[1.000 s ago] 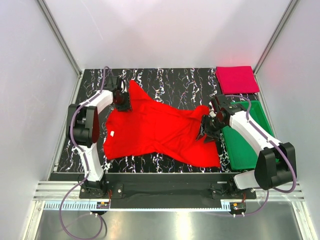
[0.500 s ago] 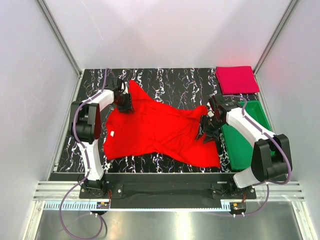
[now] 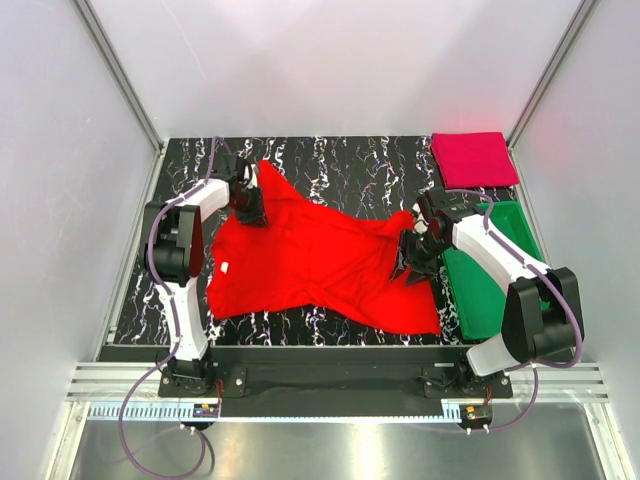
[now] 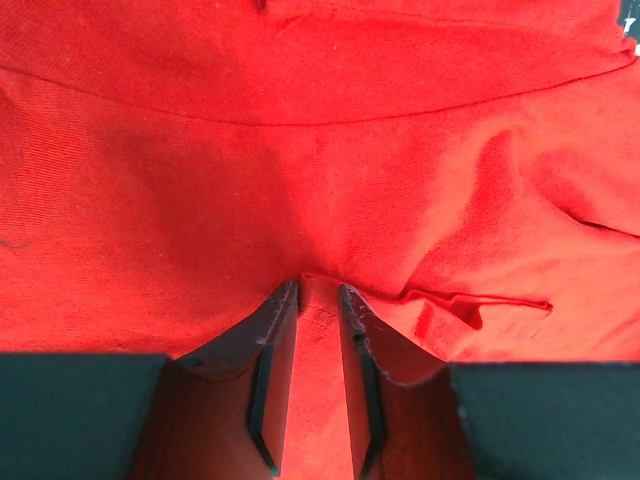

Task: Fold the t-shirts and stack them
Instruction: Flatten the tshirt out

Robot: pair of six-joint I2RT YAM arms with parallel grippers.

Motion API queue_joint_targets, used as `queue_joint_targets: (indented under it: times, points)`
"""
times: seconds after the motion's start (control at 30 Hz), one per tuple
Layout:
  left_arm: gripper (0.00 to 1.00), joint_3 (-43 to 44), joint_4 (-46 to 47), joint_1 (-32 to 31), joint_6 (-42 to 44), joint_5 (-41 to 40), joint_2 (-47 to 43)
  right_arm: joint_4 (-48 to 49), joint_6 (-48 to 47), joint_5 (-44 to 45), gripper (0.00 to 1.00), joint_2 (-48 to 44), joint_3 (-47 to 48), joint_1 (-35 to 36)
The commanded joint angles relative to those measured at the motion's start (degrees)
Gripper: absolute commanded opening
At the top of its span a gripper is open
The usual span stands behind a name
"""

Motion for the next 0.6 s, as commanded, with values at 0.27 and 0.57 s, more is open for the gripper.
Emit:
queue_joint_targets:
  times: [0.27, 0.57]
  points:
    - [0.22, 1.42, 0.26, -0.53, 0.37, -0.98, 1.45, 0.52, -0.90, -0.73, 0.50, -1.45, 0.93, -0.71]
    - [0.00, 1.69, -4.12, -1.15, -1.91, -6.87, -8.19, 0.35, 0.77, 0.67, 0.50, -1.80, 1.19, -0.89]
